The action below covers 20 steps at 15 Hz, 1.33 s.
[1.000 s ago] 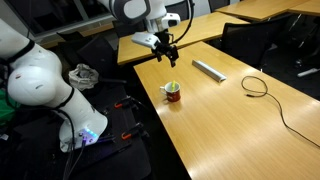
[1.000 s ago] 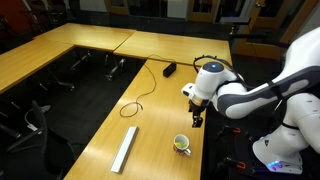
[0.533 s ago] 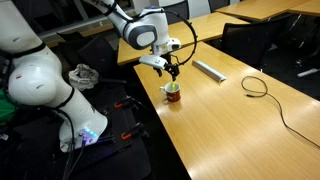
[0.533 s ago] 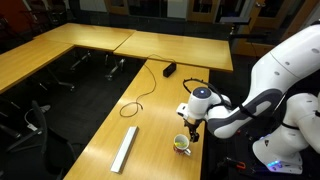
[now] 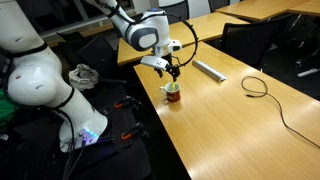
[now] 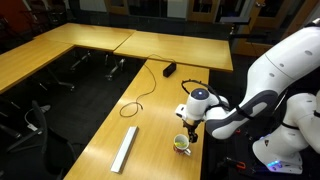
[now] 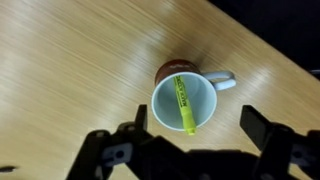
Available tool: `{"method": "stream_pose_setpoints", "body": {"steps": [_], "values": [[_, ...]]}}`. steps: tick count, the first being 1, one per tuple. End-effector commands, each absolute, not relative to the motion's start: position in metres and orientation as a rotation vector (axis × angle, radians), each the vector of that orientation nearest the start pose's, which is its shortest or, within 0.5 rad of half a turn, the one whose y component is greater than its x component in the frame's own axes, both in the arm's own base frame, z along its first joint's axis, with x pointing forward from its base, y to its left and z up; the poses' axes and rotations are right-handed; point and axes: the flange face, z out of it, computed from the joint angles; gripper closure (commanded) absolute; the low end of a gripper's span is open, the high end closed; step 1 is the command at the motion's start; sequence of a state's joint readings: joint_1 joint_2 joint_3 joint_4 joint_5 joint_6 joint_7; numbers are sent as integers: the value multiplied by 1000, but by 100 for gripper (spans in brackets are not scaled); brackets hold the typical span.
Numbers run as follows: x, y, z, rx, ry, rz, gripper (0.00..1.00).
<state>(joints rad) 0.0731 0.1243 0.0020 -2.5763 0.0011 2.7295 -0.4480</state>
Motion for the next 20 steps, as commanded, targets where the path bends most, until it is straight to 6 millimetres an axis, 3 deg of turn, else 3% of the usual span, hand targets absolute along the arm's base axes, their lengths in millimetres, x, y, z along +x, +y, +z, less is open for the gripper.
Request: {"method": "stream_pose_setpoints", "body": {"steps": [1,2,4,9,16,18,20], "values": [[452,37,206,-2990,-867,-49,0],[452,40,199,-2973,-903,-32,0],[454,42,186,-2945,-959,-8,25],[465,39,155,-2949,-988,-12,62],[477,43,126,-2934,-1067,-89,48],[480,45,120,-2913,-1088,-90,50],[481,50,116,-2888,-1097,-92,58]]}}
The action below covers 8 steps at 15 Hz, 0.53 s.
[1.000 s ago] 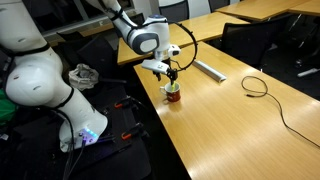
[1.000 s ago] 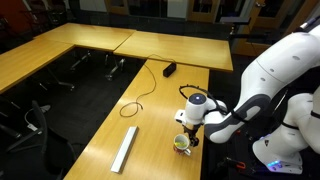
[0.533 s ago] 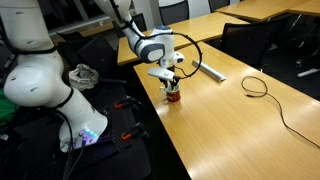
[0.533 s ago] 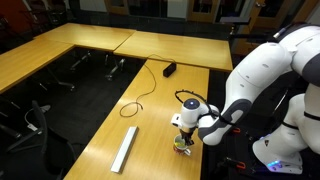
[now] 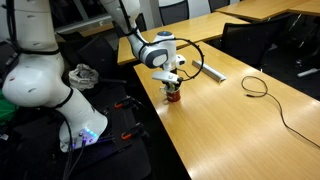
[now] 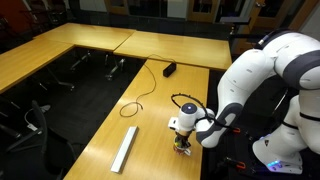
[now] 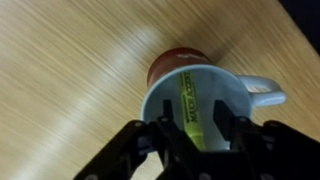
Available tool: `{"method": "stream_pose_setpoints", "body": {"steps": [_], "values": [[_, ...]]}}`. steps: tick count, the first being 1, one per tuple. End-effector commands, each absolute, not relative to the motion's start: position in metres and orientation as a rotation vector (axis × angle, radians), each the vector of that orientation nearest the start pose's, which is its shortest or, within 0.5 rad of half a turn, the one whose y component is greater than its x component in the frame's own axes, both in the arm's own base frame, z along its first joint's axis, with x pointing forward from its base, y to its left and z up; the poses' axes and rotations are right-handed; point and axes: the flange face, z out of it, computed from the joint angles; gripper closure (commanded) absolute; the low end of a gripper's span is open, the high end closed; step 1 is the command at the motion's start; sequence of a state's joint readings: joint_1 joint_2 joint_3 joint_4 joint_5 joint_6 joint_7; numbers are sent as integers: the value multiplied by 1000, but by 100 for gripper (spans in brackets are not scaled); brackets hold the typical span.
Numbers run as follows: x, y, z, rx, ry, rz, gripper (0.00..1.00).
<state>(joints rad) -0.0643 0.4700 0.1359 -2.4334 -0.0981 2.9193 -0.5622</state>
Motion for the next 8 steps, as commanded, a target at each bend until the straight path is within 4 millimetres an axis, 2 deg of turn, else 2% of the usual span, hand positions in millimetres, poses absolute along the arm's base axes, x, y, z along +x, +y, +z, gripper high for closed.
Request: {"method": "stream_pose_setpoints", "body": {"steps": [1,2,4,6,8], "values": [[481,52,114,-2874,-1100,-92,67],[481,52,113,-2873,-1098,-99,86],[482,51,113,-2870,-1107,-119,100],[480,48,120,-2892,-1114,-125,95],[476,49,133,-2904,-1112,-130,95]]}}
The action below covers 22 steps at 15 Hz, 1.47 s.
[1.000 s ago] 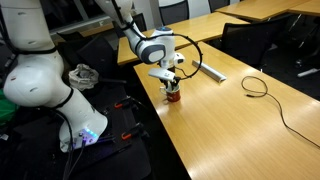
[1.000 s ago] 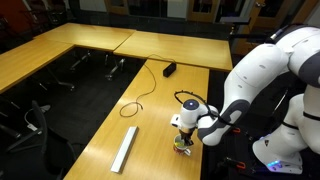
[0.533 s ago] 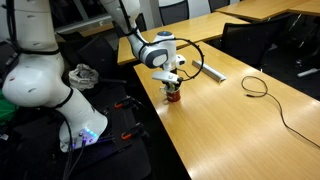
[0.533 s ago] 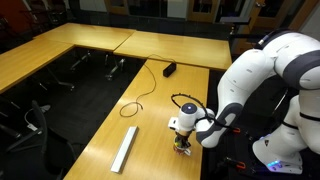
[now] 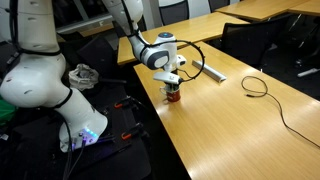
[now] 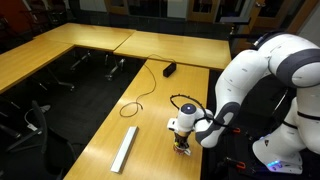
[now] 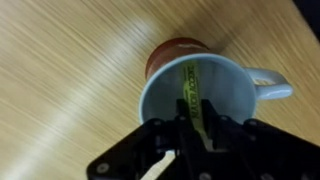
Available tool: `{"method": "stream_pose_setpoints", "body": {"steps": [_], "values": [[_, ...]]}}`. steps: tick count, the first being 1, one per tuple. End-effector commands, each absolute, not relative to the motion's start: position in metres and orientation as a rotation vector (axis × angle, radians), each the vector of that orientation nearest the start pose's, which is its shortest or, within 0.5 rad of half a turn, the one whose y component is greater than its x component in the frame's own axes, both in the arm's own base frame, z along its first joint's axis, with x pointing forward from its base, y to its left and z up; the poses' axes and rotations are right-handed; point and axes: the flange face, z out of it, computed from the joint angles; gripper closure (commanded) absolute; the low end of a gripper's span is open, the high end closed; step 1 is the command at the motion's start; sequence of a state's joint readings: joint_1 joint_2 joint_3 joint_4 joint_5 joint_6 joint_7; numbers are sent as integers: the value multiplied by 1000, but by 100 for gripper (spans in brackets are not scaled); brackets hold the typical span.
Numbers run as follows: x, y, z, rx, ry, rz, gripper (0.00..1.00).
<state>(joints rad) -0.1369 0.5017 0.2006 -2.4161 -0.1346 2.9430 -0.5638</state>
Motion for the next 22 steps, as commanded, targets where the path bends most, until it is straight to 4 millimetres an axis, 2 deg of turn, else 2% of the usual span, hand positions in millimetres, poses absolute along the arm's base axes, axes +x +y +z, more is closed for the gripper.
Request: {"method": "stream_pose_setpoints", "body": {"steps": [1,5,7,9,10,12,13,15,18,22], "values": [[475,51,140,-2899,-1107,-141,95],[477,58,182,-2933,-1003,-206,95],[479,54,208,-2985,-928,-203,95],[486,38,229,-3053,-858,-144,95],[489,22,236,-3121,-816,-78,95],[496,-3,237,-3197,-824,62,95],[499,-12,232,-3211,-863,130,95],[502,-32,206,-3209,-1017,222,95],[500,-48,149,-3215,-1239,342,95],[505,-61,81,-3233,-1402,521,95]]}}
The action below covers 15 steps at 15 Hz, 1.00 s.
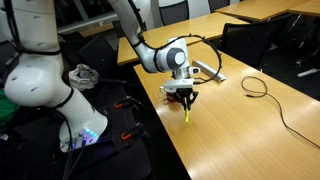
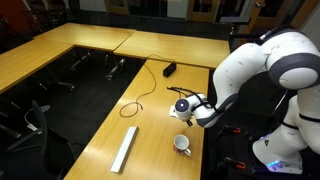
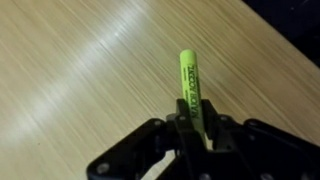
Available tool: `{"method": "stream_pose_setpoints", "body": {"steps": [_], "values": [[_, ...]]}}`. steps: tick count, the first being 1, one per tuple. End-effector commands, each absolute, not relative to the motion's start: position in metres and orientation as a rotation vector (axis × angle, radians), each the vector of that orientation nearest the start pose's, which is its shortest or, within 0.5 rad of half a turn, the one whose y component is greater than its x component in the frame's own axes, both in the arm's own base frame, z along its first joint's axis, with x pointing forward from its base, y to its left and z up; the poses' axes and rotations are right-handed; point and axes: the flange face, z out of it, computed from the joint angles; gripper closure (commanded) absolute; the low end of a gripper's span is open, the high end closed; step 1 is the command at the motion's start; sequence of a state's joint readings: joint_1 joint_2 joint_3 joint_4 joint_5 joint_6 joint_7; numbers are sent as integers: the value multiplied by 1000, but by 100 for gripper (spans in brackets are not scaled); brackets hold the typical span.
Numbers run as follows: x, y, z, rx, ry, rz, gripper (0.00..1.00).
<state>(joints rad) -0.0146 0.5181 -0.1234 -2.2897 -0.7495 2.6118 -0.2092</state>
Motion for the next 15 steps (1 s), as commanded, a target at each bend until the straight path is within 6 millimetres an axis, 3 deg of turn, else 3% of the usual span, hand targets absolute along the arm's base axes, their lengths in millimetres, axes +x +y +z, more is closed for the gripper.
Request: {"method": "stream_pose_setpoints", "body": {"steps": [1,4,6,7,8,10,15], "values": [[511,-62,69,-3278,-1462,543,95],[520,-61,42,-3294,-1556,573,95],[521,-60,34,-3275,-1649,658,92],[522,-61,33,-3276,-1687,707,55],[522,-64,32,-3271,-1731,751,54],[519,-68,38,-3232,-1753,795,41],[519,-58,79,-3169,-1509,489,3]]}}
